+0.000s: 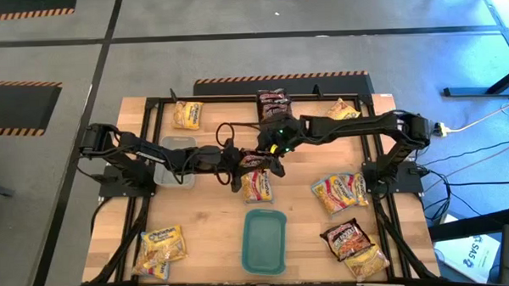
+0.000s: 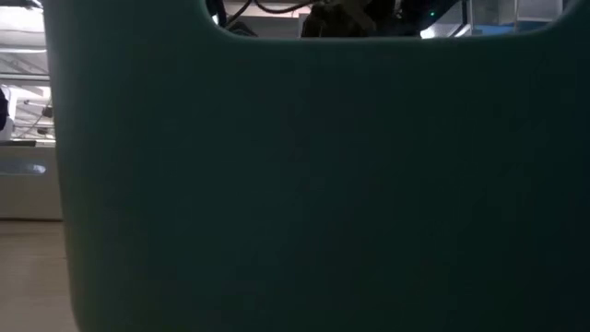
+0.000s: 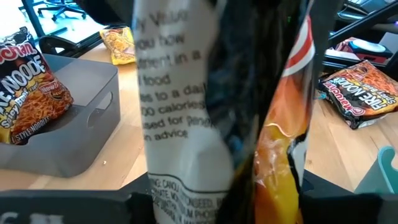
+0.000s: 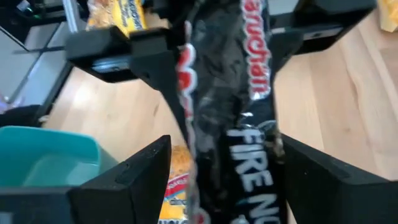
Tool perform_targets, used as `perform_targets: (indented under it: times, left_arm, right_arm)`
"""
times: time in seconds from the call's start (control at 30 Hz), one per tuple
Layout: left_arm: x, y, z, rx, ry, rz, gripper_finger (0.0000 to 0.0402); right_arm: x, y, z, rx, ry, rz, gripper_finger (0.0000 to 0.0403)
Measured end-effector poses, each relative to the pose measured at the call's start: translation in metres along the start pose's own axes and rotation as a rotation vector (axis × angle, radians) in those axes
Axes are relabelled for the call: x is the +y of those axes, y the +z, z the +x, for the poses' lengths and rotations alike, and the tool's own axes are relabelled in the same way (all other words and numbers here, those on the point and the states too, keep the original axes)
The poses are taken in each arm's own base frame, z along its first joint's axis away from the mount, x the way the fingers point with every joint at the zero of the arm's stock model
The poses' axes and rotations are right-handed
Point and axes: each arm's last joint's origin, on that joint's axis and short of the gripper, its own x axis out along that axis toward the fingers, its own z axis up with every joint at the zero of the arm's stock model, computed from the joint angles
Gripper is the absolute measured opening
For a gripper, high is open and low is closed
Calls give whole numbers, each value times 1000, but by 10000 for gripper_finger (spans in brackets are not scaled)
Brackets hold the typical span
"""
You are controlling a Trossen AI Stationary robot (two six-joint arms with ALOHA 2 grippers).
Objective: Sort Maruchan noodles
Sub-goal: Put the black noodle pack into the black bin
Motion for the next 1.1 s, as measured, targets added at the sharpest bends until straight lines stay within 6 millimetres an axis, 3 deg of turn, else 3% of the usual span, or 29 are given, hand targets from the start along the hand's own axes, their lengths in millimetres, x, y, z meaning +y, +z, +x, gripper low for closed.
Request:
perform_targets:
  times: [0.2,0.57,0.9,1.1]
  left_arm:
    - [0,0,0,-1,2,0,144]
    - [-1,0,-1,-12,58,0,152]
    - [-4,-1,-1,-14,79,10,224]
    - [-3,1,-11,54,91,-21,236]
  right_arm:
    - [-3,0,1,0,-53,-11,239]
    - [-2,0,1,-6,-21,-30,96]
    - [-2,1,-3,2,-74,-35,113]
    - [5,13,-37,-37,-129,-107,91]
